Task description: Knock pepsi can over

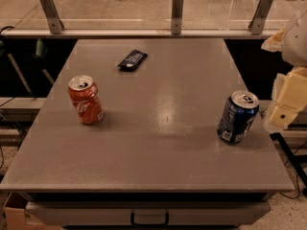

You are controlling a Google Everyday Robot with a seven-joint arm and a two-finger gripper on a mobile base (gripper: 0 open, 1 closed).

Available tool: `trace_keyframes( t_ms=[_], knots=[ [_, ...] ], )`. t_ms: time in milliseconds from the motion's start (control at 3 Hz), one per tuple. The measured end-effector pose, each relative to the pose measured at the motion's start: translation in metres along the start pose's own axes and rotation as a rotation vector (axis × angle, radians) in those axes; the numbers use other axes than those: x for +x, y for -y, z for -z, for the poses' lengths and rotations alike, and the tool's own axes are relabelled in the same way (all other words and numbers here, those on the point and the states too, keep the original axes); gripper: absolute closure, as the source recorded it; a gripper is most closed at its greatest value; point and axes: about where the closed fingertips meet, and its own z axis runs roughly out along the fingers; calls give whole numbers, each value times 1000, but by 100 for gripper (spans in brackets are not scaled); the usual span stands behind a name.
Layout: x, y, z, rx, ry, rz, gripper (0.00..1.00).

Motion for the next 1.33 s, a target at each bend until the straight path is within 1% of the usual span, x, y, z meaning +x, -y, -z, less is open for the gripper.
trace_keyframes(
  t_ms=[333, 667, 1000, 1333],
  knots=[
    [0, 0, 0, 0, 0, 0, 0],
    [7, 9, -3, 1, 75, 17, 0],
    [28, 30, -17, -13, 232, -1, 0],
    [39, 33, -39, -85, 381, -43, 0]
  ],
)
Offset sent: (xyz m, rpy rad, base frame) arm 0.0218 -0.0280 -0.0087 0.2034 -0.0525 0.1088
